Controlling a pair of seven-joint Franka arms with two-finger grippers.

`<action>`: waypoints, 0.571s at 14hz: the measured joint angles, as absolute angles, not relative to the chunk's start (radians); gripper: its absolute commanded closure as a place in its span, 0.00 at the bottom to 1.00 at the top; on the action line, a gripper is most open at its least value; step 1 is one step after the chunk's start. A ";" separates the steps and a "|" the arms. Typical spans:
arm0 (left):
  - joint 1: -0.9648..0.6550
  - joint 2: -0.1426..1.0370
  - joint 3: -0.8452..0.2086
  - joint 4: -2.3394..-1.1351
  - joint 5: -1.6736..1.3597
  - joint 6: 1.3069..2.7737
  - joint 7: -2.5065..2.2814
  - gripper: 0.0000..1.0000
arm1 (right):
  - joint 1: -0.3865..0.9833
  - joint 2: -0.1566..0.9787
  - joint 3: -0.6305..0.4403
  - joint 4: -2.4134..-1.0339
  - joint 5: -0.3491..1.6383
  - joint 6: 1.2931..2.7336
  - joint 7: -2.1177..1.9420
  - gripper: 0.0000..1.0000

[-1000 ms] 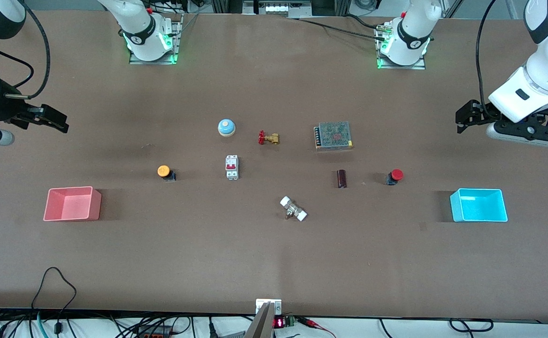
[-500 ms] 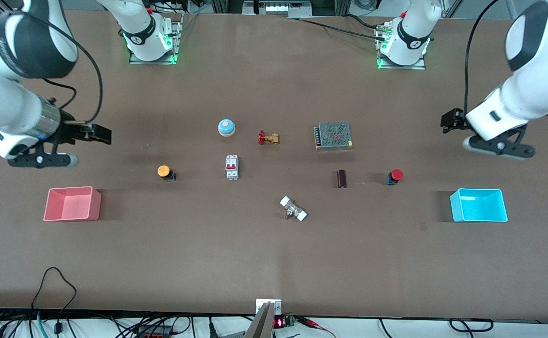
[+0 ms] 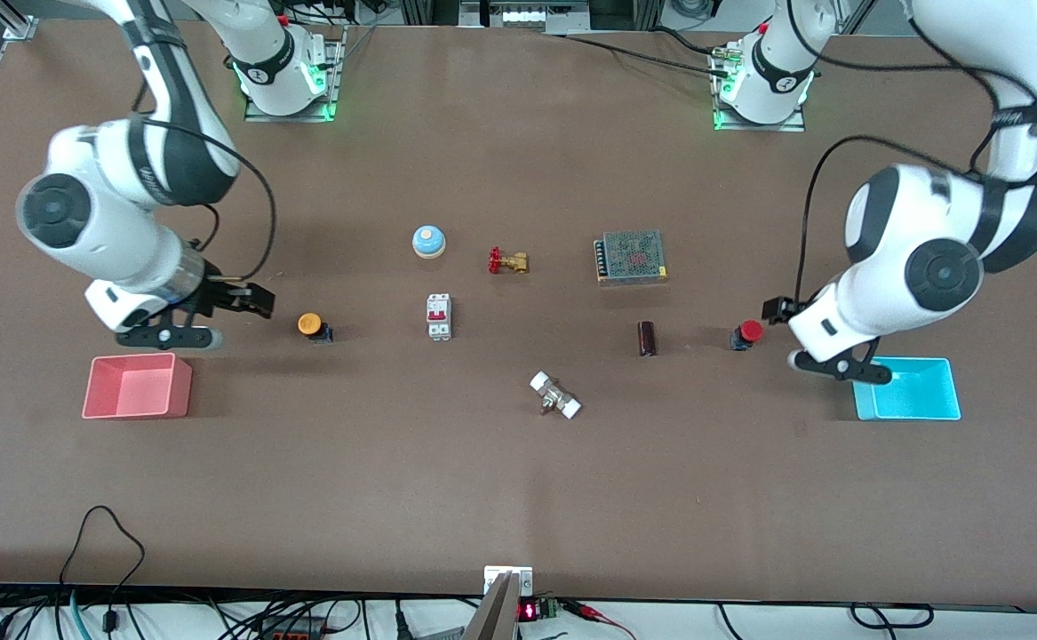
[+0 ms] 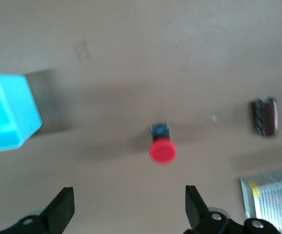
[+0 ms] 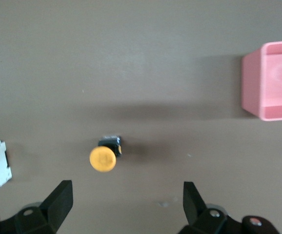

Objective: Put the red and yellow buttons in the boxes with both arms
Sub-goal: 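Grasp the yellow button with the right gripper while the left gripper grasps the red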

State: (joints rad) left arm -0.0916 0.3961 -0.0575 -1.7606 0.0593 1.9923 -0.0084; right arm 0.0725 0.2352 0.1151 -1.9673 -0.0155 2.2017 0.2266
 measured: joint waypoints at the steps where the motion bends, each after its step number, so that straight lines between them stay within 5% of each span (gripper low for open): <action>1: -0.093 0.427 -0.058 -1.769 0.059 2.048 -0.022 0.00 | 0.077 0.240 0.129 -2.011 -0.016 2.269 0.251 0.00; 8: -0.124 0.466 -0.060 -2.029 0.059 2.446 -0.069 0.00 | 0.100 0.330 0.147 -2.131 -0.042 2.532 0.281 0.00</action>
